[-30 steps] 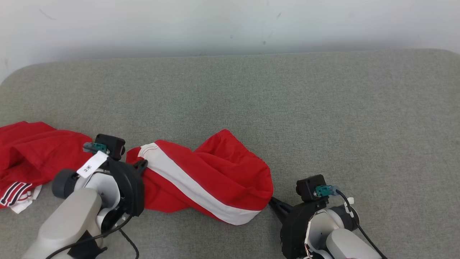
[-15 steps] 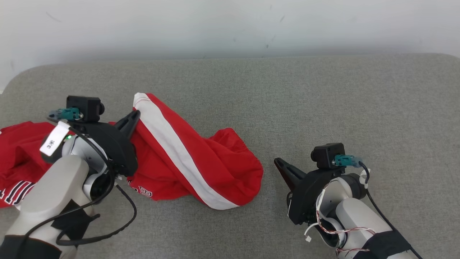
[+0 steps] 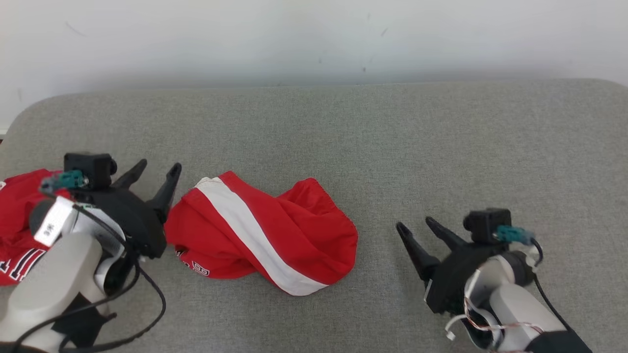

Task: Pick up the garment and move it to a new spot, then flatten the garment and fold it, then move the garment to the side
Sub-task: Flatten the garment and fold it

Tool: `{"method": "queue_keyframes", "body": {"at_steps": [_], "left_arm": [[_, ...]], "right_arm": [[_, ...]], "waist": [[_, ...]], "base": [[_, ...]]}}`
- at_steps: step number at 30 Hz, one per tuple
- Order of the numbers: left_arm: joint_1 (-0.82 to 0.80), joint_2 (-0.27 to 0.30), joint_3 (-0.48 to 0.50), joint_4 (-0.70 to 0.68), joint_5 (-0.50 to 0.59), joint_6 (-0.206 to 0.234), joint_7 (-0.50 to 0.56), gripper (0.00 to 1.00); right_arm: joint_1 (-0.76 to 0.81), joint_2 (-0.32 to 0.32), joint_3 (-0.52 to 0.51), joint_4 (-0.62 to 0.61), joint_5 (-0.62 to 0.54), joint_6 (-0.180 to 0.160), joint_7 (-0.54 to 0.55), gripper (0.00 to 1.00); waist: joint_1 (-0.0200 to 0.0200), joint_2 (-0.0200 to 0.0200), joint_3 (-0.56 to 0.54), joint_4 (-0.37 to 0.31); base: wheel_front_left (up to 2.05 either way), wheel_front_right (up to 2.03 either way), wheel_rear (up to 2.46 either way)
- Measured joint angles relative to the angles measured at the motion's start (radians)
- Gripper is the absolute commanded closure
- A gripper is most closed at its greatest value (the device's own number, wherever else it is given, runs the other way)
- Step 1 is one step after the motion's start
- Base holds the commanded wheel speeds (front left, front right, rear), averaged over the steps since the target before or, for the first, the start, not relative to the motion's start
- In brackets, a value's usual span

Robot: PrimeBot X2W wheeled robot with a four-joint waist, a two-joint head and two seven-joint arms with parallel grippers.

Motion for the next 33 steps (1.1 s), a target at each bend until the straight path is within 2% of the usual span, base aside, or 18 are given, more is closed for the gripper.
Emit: {"method": "queue_keyframes", "body": {"at_steps": [4, 12, 17, 28, 33], "left_arm": [[0.054, 0.01, 0.0, -0.051, 0.014, 0.003, -0.057, 0.0], [0.179, 0.05, -0.001, -0.192, 0.043, 0.049, -0.15, 0.0], [0.24, 0.071, -0.003, -0.28, 0.056, 0.096, -0.166, 0.0], [0.336, 0.059, 0.042, -0.441, 0.06, 0.206, -0.194, 0.0], [0.362, 0.055, 0.05, -0.494, 0.061, 0.214, -0.198, 0.0]], "right_arm": [[0.064, -0.021, -0.005, -0.015, 0.0, 0.0, -0.026, 0.0], [0.136, -0.012, 0.003, -0.067, 0.011, 0.001, -0.048, 0.0], [0.14, 0.014, 0.032, -0.068, 0.015, 0.009, -0.046, 0.0], [0.121, 0.043, 0.065, -0.039, 0.023, 0.01, -0.018, 0.0], [0.098, 0.049, 0.077, -0.007, 0.028, 0.01, 0.004, 0.0]], "waist": [[0.0, 0.0, -0.01, 0.003], [0.0, -0.0001, -0.026, 0.017], [-0.0001, 0.0, -0.031, 0.033], [-0.0001, -0.0001, -0.032, 0.084], [0.0, 0.0, -0.034, 0.104]], "base": [[0.0, 0.0, 0.0], [0.0, 0.0, 0.0], [0.0, 0.0, 0.0], [0.0, 0.0, 0.0], [0.0, 0.0, 0.0]]}}
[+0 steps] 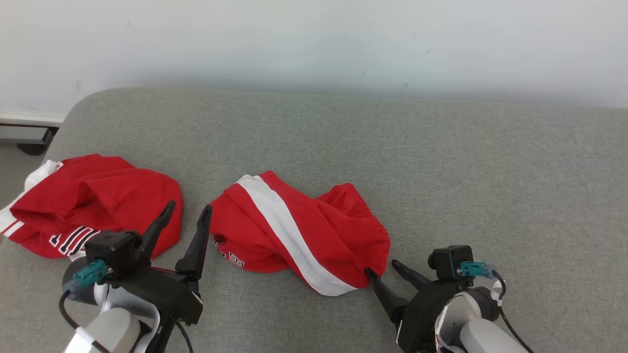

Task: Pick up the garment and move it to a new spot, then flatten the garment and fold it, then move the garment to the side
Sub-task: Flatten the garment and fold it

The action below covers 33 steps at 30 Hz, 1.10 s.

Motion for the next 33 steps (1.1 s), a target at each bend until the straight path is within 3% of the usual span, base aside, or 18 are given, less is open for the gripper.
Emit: {"method": "queue_keyframes", "body": {"at_steps": [1, 2, 3, 4, 5, 14, 23, 28, 33], "left_arm": [[0.0, -0.001, 0.002, -0.01, 0.001, 0.002, 0.0, 0.0], [0.001, -0.002, 0.007, -0.019, 0.001, 0.007, 0.0, 0.0], [0.001, -0.002, 0.012, -0.025, 0.001, 0.007, -0.003, 0.0], [0.003, -0.002, 0.016, -0.032, 0.002, 0.008, -0.003, 0.0], [0.008, -0.001, 0.021, -0.04, 0.002, 0.009, -0.003, 0.0], [0.043, 0.008, 0.051, -0.084, 0.007, 0.018, -0.003, 0.0], [0.082, 0.013, 0.078, -0.092, 0.007, 0.026, -0.003, 0.0], [0.091, 0.009, 0.084, -0.104, 0.016, 0.03, -0.005, 0.0], [0.126, 0.008, 0.087, -0.114, 0.029, 0.035, -0.005, 0.0]], "right_arm": [[-0.004, 0.001, 0.003, 0.011, 0.0, 0.0, 0.004, 0.0], [-0.011, 0.002, 0.006, 0.018, 0.0, 0.0, 0.011, 0.21], [-0.018, 0.005, 0.008, 0.026, 0.002, 0.0, 0.013, 0.66], [-0.028, 0.006, 0.015, 0.037, 0.002, 0.0, 0.018, 0.93], [-0.035, 0.008, 0.017, 0.044, 0.002, 0.0, 0.021, 1.0], [-0.057, 0.016, 0.013, 0.077, 0.035, 0.002, 0.02, 1.0], [-0.063, -0.001, 0.0, -0.03, 0.085, 0.022, 0.02, 1.0], [-0.041, -0.104, -0.044, -0.167, 0.091, 0.026, 0.02, 1.0], [0.025, -0.152, -0.063, -0.27, 0.099, 0.026, 0.039, 1.0]], "waist": [[0.0, 0.0, 0.0, 0.004], [0.0, 0.0, 0.0, 0.008], [0.0, 0.0, 0.001, 0.012], [0.0, 0.0, 0.002, 0.015], [0.0, 0.0, 0.003, 0.018], [0.0, 0.0, 0.015, 0.023], [0.0, 0.0, 0.005, -0.001], [0.0, 0.0, -0.02, -0.018], [0.0, 0.0, -0.038, -0.029]], "base": [[0.0, 0.0, 0.0], [0.0, 0.0, 0.0], [0.0, 0.0, 0.0], [0.0, 0.0, 0.0], [0.0, 0.0, 0.0], [0.0, 0.0, 0.0], [0.0, 0.0, 0.0], [0.0, 0.0, 0.0], [0.0, 0.0, 0.0]]}}
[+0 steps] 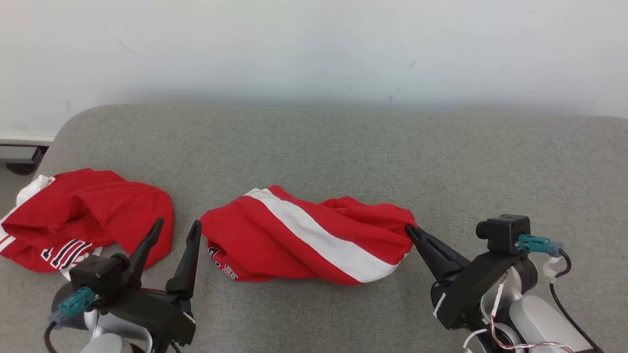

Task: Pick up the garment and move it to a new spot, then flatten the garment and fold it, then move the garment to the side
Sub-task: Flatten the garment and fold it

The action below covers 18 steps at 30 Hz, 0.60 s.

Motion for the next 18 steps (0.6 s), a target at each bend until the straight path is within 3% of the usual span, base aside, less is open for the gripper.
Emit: {"method": "queue_keyframes", "body": {"at_steps": [4, 8, 18], "left_arm": [[0.001, -0.007, 0.001, -0.005, 0.007, 0.0, 0.0, 0.0], [0.001, -0.018, 0.001, -0.014, 0.009, 0.0, 0.0, 0.0], [-0.022, -0.07, -0.044, -0.026, 0.033, 0.0, 0.025, 0.0]], "right_arm": [[0.025, -0.007, -0.019, -0.074, 0.019, -0.01, 0.017, 1.0], [-0.001, -0.012, -0.032, -0.081, 0.027, -0.043, 0.063, 1.0], [-0.24, -0.012, -0.012, 0.189, -0.019, -0.131, 0.211, 1.0]], "waist": [[-0.0001, 0.0, -0.01, -0.005], [0.0, 0.0, -0.014, -0.001], [0.0001, 0.0, 0.002, 0.056]], "base": [[0.0, 0.0, 0.0], [0.0, 0.0, 0.0], [0.0, 0.0, 0.0]]}}
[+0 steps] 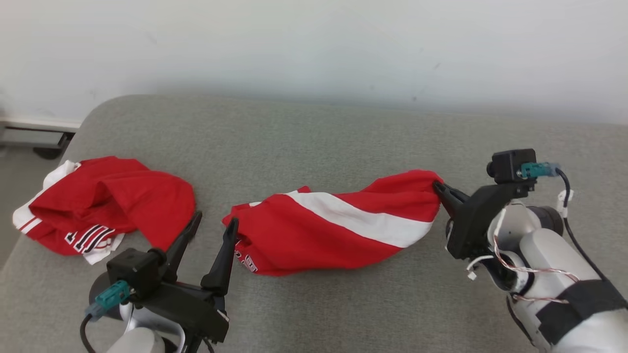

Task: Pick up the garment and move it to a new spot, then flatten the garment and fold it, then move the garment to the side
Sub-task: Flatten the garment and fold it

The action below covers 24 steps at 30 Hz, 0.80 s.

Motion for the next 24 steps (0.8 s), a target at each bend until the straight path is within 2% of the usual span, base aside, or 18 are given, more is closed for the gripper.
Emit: {"method": "queue_keyframes", "body": {"at_steps": [6, 12, 13, 14, 15, 24], "left_arm": [[-0.009, -0.001, 0.001, 0.001, 0.001, 0.0, 0.004, 0.0], [-0.006, 0.016, 0.011, 0.001, 0.001, 0.0, 0.004, 0.0], [-0.004, 0.018, 0.013, 0.001, 0.001, 0.0, 0.004, 0.0], [-0.003, 0.019, 0.014, 0.0, 0.001, 0.0, 0.004, 0.0], [-0.003, 0.02, 0.015, 0.0, 0.001, 0.0, 0.004, 0.0], [-0.002, 0.018, 0.016, -0.003, 0.001, 0.0, 0.004, 0.0]], "right_arm": [[-0.082, 0.068, 0.021, 0.128, -0.004, -0.014, 0.007, 1.0], [-0.101, 0.111, 0.051, 0.187, -0.005, 0.005, -0.012, 1.0], [-0.101, 0.116, 0.05, 0.19, -0.005, 0.005, -0.024, 0.93], [-0.102, 0.121, 0.048, 0.191, -0.005, 0.007, -0.038, 0.27], [-0.104, 0.123, 0.048, 0.191, -0.006, 0.009, -0.046, 0.0], [-0.076, 0.102, 0.049, 0.158, -0.031, 0.042, -0.134, 0.0]], "waist": [[0.0, 0.0, 0.02, 0.037], [0.0, 0.0, 0.029, 0.025], [0.0, 0.0, 0.029, 0.019], [0.0, 0.0, 0.029, 0.012], [0.0, 0.0, 0.03, 0.006], [0.0, 0.0, 0.04, -0.054]], "base": [[0.0, 0.0, 0.0], [0.0, 0.0, 0.0], [0.0, 0.0, 0.0], [0.0, 0.0, 0.0], [0.0, 0.0, 0.0], [0.0, 0.0, 0.0]]}}
